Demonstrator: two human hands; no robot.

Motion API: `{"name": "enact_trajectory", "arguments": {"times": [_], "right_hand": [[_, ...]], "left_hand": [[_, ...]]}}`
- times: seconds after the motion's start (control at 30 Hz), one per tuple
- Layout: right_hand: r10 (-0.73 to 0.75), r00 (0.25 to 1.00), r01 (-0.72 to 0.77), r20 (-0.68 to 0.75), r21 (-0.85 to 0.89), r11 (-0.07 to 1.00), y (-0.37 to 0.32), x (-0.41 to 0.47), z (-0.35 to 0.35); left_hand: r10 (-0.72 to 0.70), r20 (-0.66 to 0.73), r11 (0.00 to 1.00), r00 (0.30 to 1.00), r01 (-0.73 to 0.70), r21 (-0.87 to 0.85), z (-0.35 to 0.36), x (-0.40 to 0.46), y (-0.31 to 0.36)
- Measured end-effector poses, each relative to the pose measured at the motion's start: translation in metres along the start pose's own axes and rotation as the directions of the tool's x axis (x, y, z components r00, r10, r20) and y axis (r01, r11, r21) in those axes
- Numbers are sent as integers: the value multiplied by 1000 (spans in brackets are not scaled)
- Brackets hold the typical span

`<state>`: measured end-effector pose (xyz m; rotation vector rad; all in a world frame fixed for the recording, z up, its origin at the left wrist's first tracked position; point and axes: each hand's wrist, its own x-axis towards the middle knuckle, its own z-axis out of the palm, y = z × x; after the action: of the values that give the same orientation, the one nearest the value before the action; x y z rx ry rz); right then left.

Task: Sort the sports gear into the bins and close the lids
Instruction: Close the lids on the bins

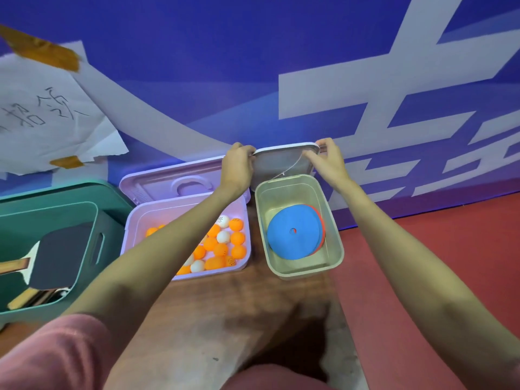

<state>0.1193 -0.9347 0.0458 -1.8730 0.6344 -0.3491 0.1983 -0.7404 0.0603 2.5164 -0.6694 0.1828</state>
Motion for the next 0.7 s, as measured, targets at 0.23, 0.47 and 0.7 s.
{"name": "enact_trajectory", "arguments": {"times": [0.23, 0.47, 0.7], "right_hand": [[-51, 990, 70, -133, 143, 987, -11, -49, -21], [-104, 970, 105, -219, -6, 994, 11, -112, -45], [-18, 994, -2, -111, -182, 983, 57, -170, -45]], "left_hand": [[114, -104, 988, 988, -124, -95, -31, -49, 13], [304, -33, 932, 952, -304, -197, -39, -127, 17], [435, 127, 900, 891, -428, -80, -10, -194, 7]]}}
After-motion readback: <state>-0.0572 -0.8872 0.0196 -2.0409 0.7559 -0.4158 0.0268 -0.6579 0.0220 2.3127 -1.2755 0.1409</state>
